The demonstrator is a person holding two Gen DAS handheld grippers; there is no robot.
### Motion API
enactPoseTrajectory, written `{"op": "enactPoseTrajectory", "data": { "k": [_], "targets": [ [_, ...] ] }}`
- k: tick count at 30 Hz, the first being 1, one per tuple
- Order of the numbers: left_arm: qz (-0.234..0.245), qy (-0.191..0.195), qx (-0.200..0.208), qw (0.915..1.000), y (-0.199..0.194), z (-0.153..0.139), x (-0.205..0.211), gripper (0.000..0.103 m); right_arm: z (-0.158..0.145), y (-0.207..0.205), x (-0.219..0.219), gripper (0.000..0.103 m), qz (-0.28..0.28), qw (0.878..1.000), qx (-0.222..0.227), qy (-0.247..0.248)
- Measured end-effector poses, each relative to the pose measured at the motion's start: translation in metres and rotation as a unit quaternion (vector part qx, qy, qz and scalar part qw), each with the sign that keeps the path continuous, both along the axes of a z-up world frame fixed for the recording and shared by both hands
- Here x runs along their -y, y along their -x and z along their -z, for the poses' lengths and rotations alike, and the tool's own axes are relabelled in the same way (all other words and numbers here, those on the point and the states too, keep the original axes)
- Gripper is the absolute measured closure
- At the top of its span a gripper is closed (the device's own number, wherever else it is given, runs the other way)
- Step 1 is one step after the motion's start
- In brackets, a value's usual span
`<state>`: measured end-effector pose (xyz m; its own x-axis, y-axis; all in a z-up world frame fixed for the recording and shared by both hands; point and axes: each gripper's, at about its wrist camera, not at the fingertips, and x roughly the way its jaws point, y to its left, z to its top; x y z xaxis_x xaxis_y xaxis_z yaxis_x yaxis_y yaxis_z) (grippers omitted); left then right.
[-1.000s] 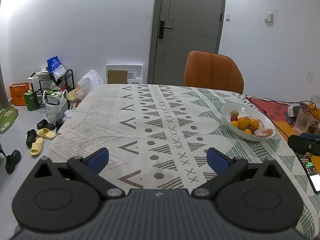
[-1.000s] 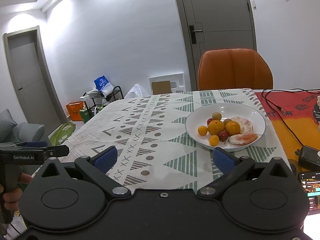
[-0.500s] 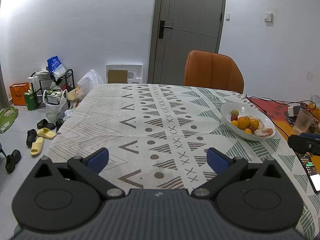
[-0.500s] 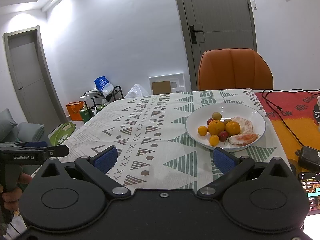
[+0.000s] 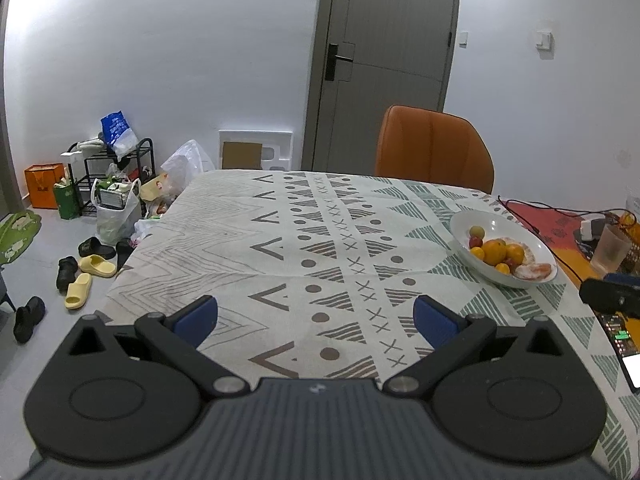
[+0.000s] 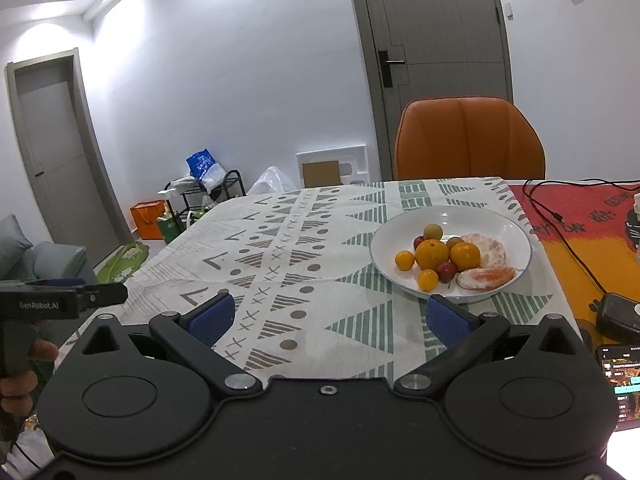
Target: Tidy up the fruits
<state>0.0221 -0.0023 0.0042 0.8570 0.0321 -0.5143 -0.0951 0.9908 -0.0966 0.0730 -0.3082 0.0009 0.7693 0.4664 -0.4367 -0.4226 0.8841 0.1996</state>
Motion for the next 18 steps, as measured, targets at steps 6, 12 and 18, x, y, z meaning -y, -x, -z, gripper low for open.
{"op": "enactPoseTrajectory", "data": {
  "k": [6, 12, 18],
  "targets": [
    [-0.001, 0.001, 0.000, 1.0000, 0.0004, -0.0007, -0.0016, 0.000, 0.0016, -0.0033, -0.0022, 0.000, 0.000, 1.000, -0.005, -0.001],
    [0.001, -0.001, 0.001, 1.0000, 0.0021, -0.0024, -0.0018, 0.000, 0.0028, -0.0032, -0.0030, 0.000, -0.003, 1.000, -0.006, 0.001],
    [0.003, -0.002, 0.001, 1.0000, 0.0036, -0.0029, -0.0018, 0.000, 0.0034, -0.0044, -0.0022, 0.000, 0.001, 1.000, -0.007, 0.000]
  ]
}}
